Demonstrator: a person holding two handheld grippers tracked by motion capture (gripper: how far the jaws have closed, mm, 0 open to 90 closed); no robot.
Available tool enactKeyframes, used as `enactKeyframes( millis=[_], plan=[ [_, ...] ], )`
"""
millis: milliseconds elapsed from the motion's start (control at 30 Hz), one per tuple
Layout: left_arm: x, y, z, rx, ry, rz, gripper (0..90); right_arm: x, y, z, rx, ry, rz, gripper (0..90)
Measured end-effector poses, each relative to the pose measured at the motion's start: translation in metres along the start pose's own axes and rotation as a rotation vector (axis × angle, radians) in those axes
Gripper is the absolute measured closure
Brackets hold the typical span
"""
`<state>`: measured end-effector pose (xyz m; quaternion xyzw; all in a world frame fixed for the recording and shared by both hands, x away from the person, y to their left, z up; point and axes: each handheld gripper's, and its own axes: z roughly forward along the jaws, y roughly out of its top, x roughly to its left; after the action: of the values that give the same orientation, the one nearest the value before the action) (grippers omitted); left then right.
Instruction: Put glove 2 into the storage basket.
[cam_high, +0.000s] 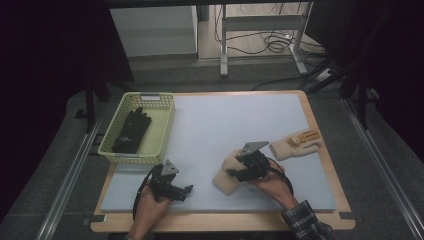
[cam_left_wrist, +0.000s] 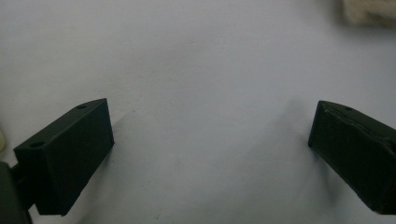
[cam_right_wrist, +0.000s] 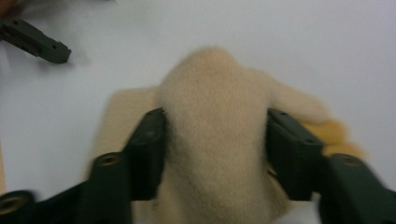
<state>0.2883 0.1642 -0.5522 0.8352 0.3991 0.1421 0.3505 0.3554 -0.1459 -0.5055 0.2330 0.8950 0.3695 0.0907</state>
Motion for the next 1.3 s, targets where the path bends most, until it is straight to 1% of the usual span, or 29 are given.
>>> enactKeyframes(
  millis=[33,67,100,133,200,233,300,333,400,433,467,500,533,633,667,767,800,867,1000,1200,1300],
  plan=[
    [0.0,0.0,0.0,0.0,0.0,0.0,0.2,-0.001,-0.002,0.0,-0.001,0.001,0.01,32.9],
    [0.0,0.0,0.0,0.0,0.0,0.0,0.2,-0.003,-0.004,-0.002,-0.007,-0.002,0.031,30.5],
    [0.0,0.0,0.0,0.0,0.0,0.0,0.2,-0.007,-0.005,-0.01,-0.037,-0.006,0.068,29.3],
    [0.0,0.0,0.0,0.0,0.0,0.0,0.2,-0.011,-0.007,-0.018,-0.063,-0.015,0.096,29.3],
    [0.0,0.0,0.0,0.0,0.0,0.0,0.2,-0.018,-0.012,-0.033,-0.094,-0.053,0.136,32.5],
    [0.0,0.0,0.0,0.0,0.0,0.0,0.2,-0.021,-0.016,-0.039,-0.092,-0.072,0.149,38.8],
    [0.0,0.0,0.0,0.0,0.0,0.0,0.2,-0.024,-0.027,-0.048,-0.09,-0.085,0.175,52.7],
    [0.0,0.0,0.0,0.0,0.0,0.0,0.2,-0.024,-0.033,-0.05,-0.087,-0.095,0.18,60.6],
    [0.0,0.0,0.0,0.0,0.001,0.0,0.2,-0.022,-0.045,-0.052,-0.062,-0.125,0.177,74.5],
    [0.0,0.0,0.0,0.0,0.001,0.0,0.2,-0.022,-0.045,-0.052,-0.062,-0.125,0.177,74.5],
    [0.0,0.0,0.0,0.0,0.0,0.0,0.2,-0.02,-0.055,-0.051,-0.053,-0.141,0.184,83.2],
    [0.0,0.0,0.0,0.0,0.001,0.0,0.2,-0.019,-0.059,-0.049,-0.05,-0.137,0.191,84.5],
    [0.0,0.0,0.0,0.0,0.001,0.0,0.2,-0.019,-0.059,-0.049,-0.05,-0.137,0.191,84.5],
    [0.0,0.0,0.0,0.0,0.001,0.0,0.2,-0.018,-0.064,-0.04,-0.028,-0.136,0.191,85.4],
    [0.0,0.0,0.0,-0.001,0.0,0.0,0.2,-0.019,-0.064,-0.034,-0.024,-0.157,0.172,85.4],
    [0.0,0.0,0.0,-0.001,0.0,0.0,0.2,-0.022,-0.06,-0.029,-0.032,-0.168,0.177,85.1],
    [0.0,0.0,0.0,-0.001,0.0,0.0,0.2,-0.026,-0.056,-0.025,-0.032,-0.181,0.173,84.0],
    [0.0,0.0,0.0,-0.001,0.0,0.0,0.2,-0.028,-0.053,-0.022,-0.034,-0.18,0.172,83.4],
    [0.0,0.0,0.0,-0.001,0.0,0.0,0.2,-0.035,-0.041,-0.009,-0.037,-0.186,0.17,81.6],
    [0.0,0.0,0.0,-0.001,0.0,-0.001,0.2,-0.043,-0.023,0.01,-0.038,-0.182,0.159,80.5],
    [0.0,0.0,0.0,-0.001,0.0,-0.001,0.2,-0.044,-0.017,0.017,-0.042,-0.172,0.151,80.3]
  ],
)
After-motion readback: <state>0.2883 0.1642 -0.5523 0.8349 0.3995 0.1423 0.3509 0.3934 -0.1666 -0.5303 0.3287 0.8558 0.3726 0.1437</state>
